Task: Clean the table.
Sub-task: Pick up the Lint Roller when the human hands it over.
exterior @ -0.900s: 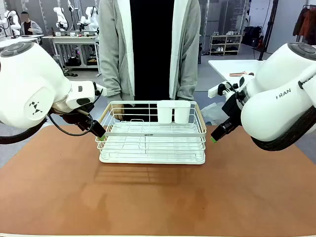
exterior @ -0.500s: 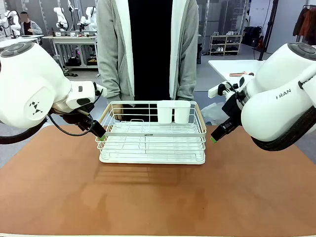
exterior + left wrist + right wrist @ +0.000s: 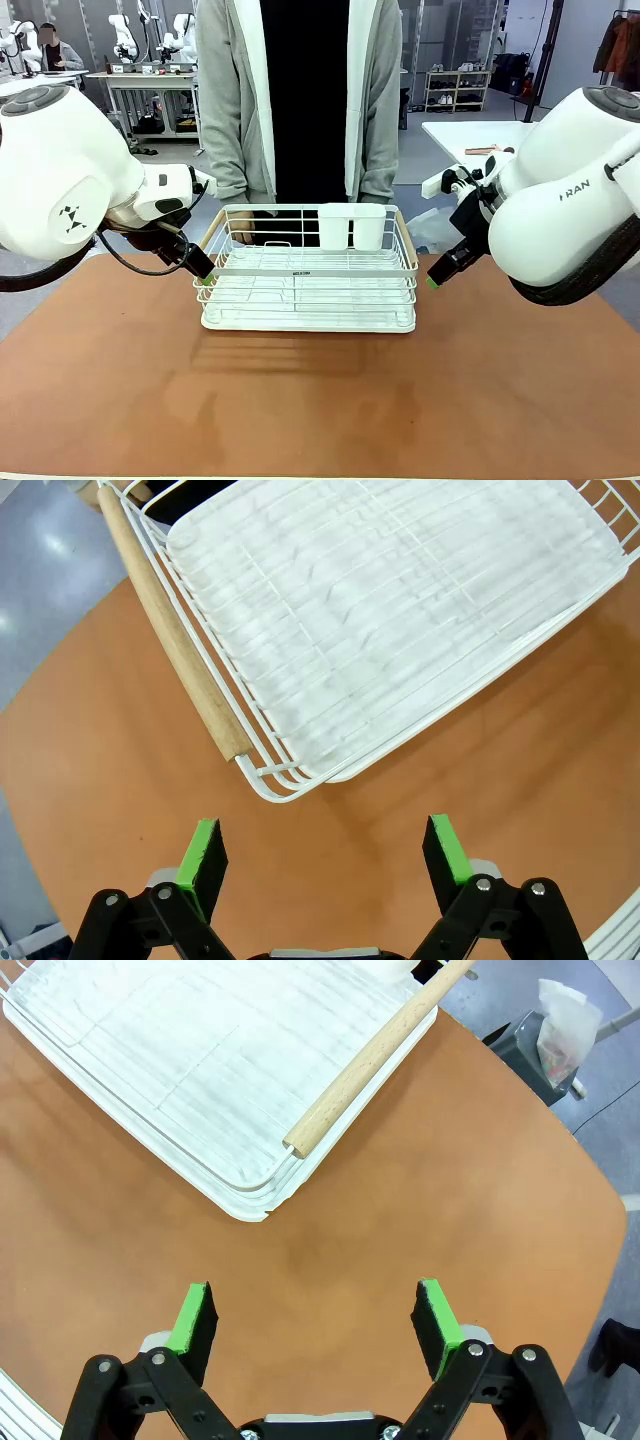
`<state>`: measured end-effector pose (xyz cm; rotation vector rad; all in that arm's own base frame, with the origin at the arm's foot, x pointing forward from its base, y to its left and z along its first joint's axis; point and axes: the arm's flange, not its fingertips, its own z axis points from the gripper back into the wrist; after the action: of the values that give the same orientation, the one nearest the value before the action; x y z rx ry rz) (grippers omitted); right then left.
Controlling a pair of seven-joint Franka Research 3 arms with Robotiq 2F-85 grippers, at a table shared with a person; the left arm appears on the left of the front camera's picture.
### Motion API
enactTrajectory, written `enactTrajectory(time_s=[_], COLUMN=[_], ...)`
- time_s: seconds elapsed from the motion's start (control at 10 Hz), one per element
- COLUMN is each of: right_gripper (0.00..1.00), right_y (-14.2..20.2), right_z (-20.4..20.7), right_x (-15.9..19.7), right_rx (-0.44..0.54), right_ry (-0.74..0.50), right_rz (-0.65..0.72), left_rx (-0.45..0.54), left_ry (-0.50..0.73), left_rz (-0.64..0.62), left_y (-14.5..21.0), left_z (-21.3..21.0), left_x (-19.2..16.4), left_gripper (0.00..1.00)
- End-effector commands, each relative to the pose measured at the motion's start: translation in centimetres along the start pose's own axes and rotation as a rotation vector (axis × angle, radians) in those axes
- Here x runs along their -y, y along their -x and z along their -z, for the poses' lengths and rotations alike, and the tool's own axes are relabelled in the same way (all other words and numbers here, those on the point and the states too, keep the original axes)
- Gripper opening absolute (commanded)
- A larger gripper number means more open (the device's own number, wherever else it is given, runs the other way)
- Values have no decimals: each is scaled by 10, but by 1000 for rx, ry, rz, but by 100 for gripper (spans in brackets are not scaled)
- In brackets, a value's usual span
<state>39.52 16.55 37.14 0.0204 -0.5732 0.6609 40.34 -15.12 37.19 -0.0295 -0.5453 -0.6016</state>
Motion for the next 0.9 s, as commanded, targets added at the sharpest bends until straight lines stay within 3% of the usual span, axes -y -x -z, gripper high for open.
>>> enactTrajectory(time_s=[0.0,0.2,0.3,0.4,0.5,0.8], right_gripper=[100,100,100,100,100,100], right_y=[-20,-39,-35,-19,5,107], right_z=[-45,-106,-130,-148,-160,-181], right_x=[17,70,101,136,169,249], right_rx=[37,70,83,127,167,304], right_ry=[-76,-403,-562,-705,-841,-996], right_rz=[81,315,431,579,711,923], left_rx=[-3,-105,-74,-16,37,247], left_ry=[119,408,550,768,902,960], left_rz=[-77,-251,-387,-489,-559,-804], left_y=[-29,-49,-39,-14,23,164], left_z=[-34,-101,-134,-163,-183,-212], left_x=[-16,-77,-121,-164,-206,-291], left_gripper=[100,100,100,100,100,100])
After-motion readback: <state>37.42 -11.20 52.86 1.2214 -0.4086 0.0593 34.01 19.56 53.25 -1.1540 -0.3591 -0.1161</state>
